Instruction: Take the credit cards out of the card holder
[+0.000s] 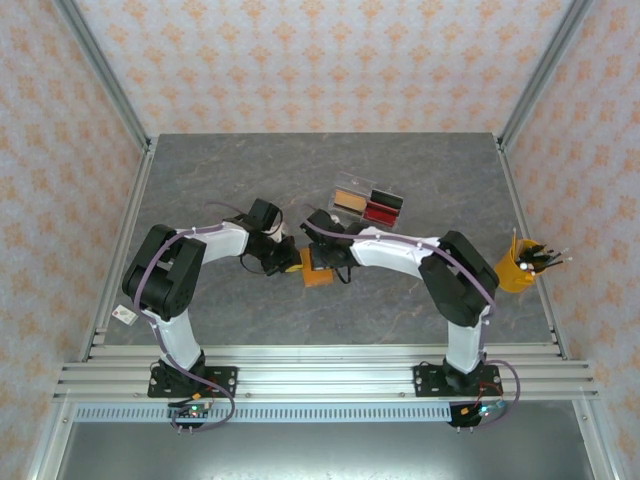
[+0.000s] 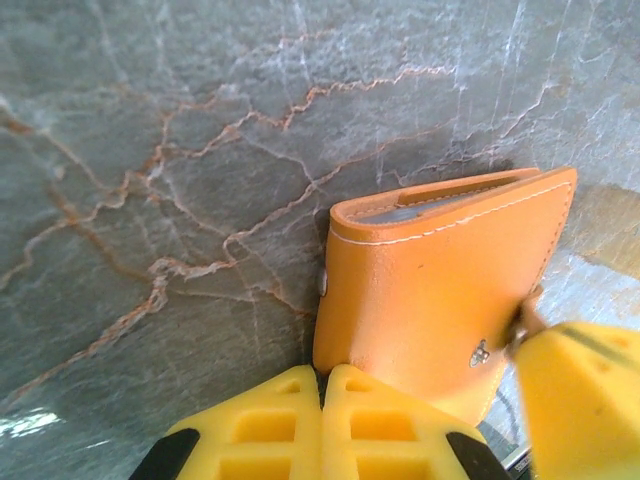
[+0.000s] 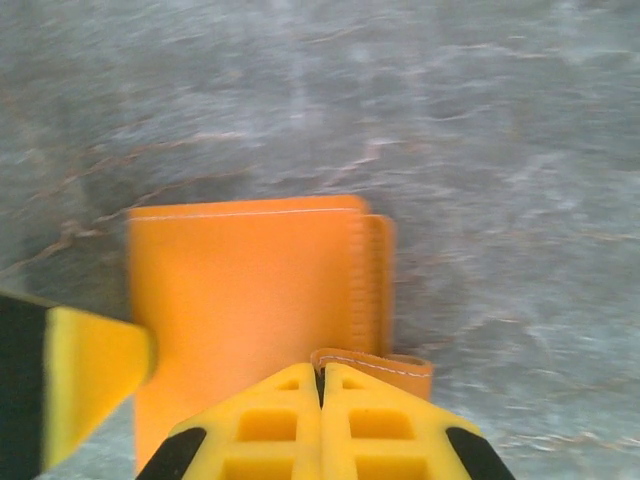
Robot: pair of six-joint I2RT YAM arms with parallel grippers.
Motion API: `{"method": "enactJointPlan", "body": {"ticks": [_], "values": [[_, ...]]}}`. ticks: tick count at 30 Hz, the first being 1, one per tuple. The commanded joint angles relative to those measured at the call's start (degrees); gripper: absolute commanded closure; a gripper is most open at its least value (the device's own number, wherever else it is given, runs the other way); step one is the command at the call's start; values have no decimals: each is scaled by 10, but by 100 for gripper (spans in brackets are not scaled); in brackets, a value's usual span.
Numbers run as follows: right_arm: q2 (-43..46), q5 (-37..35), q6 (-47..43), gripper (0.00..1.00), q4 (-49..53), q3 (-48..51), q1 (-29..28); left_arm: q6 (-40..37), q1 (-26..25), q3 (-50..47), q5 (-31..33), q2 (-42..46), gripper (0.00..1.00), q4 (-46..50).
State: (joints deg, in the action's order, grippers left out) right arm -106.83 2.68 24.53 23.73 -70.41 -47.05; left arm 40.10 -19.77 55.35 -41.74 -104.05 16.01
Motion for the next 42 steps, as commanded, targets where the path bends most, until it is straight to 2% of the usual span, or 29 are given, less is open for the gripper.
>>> {"method": "enactJointPlan", "body": {"ticks": [1,11,15,17,22,27,30,36,42], "values": [[33,-49,36,100,11,30,27,-14,13,-18,83,-24,98,71],[47,-16,45,98,10,39,40,-26,16,3,73,-17,96,88],[27,-6,43,84,23,25,42,-24,16,27,63,-9,87,97],[18,0,43,77,25,19,43,-17,16,39,61,-2,80,99],[4,5,48,71,29,8,43,-13,16,67,67,21,65,117],[-5,14,52,73,22,7,44,-15,17,83,107,53,51,151],[-6,18,52,77,15,8,45,-15,24,80,139,77,42,170],[4,24,41,91,10,10,46,-12,71,45,168,131,31,179],[59,44,2,92,7,7,40,-27,114,12,213,201,11,195]]}}
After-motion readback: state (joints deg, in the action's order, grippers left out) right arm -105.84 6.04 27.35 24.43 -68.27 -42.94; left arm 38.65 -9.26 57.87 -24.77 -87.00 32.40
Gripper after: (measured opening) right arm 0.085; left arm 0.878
